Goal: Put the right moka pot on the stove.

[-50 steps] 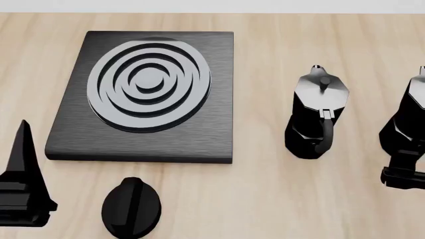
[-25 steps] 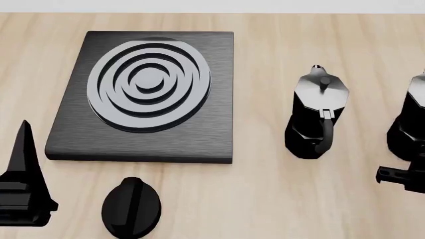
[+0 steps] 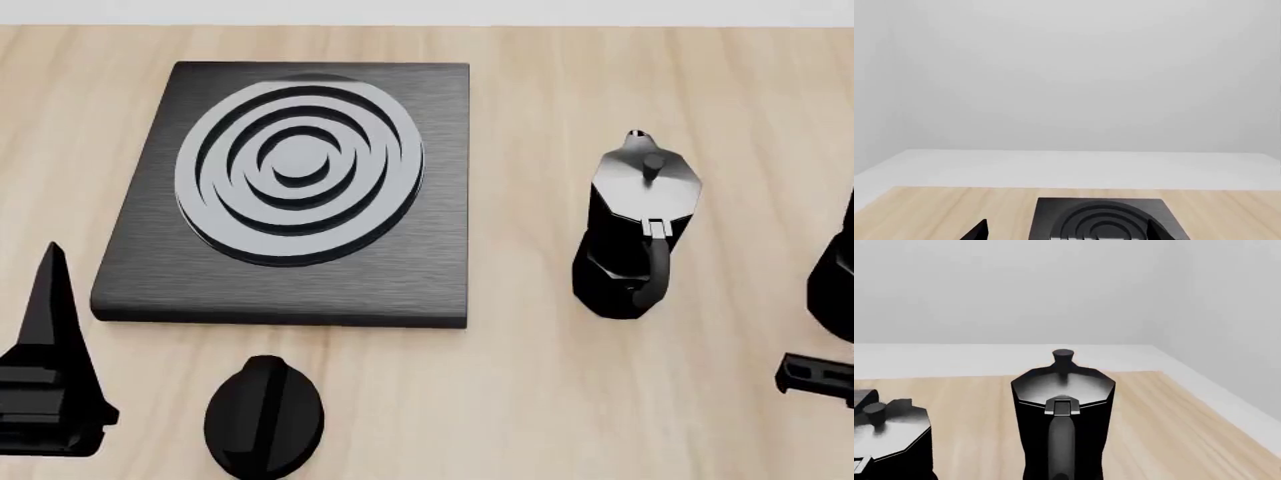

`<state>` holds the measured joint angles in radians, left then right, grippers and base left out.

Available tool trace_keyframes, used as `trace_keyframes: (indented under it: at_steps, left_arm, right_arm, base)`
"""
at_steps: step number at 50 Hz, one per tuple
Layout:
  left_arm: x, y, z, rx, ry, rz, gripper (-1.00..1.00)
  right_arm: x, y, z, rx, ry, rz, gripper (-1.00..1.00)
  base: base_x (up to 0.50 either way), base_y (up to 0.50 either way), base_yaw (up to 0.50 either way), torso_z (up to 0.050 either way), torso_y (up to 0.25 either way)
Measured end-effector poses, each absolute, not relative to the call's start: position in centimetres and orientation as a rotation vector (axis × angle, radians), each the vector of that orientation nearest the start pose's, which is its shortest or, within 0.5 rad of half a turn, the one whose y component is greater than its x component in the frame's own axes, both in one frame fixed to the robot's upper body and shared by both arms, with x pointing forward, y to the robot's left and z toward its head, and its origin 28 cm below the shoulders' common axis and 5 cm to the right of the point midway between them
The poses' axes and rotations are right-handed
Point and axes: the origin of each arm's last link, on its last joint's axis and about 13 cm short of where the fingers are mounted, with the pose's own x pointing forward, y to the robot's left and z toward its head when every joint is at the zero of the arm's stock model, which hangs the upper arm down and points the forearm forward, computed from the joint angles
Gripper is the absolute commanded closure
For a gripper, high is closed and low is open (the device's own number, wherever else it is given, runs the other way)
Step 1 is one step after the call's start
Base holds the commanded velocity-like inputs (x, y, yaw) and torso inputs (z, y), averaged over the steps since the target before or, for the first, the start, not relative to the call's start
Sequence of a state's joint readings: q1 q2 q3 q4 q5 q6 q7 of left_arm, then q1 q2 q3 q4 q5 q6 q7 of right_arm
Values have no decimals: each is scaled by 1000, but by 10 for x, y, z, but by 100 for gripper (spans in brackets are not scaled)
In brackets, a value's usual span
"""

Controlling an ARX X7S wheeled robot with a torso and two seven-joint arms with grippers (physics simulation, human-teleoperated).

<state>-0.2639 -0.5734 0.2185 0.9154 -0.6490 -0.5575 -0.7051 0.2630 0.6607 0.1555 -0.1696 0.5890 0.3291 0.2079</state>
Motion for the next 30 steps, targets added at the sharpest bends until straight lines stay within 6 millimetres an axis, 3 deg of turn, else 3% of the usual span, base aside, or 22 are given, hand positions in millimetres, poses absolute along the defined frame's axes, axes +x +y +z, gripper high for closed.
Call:
trace_keyframes:
  at_steps: [15,30]
  left_arm:
    - [180,212,190,-8,-361,7,-100]
    - [180,212,191,-10,-362,3,-100]
  right_arm:
    - [204,-236,159,-59,-237,-215,100]
    - [174,-215,158,-66,-282,-145,100]
  base:
    - [0,0,0,0,1]
    - [0,0,0,0,1]
